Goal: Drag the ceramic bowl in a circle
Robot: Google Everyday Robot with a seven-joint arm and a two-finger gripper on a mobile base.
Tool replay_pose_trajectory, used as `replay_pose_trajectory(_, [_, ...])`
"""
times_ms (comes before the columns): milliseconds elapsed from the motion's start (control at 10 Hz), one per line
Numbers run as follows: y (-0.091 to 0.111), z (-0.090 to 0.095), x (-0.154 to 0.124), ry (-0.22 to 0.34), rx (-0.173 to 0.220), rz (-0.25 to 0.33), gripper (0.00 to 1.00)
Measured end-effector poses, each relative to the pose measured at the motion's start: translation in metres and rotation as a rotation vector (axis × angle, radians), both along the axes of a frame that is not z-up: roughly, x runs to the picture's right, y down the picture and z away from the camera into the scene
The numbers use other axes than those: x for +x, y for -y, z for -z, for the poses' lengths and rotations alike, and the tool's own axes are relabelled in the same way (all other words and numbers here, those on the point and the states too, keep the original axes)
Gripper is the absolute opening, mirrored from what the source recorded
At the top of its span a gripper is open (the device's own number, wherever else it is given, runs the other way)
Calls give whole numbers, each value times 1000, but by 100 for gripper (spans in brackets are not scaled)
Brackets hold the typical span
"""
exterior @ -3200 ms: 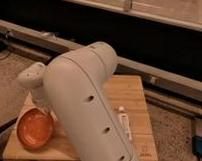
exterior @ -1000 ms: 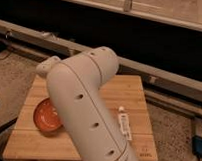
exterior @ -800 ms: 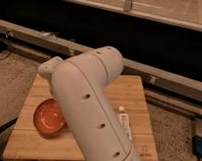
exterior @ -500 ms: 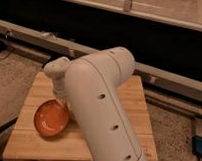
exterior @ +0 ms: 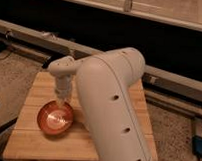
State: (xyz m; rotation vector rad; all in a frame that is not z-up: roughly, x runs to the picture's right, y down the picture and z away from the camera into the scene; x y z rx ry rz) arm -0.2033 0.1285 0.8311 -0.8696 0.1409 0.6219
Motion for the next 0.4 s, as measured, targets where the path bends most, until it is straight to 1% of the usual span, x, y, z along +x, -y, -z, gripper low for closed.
replay_pose_trajectory(400, [0, 0, 1, -2, 0, 1, 80])
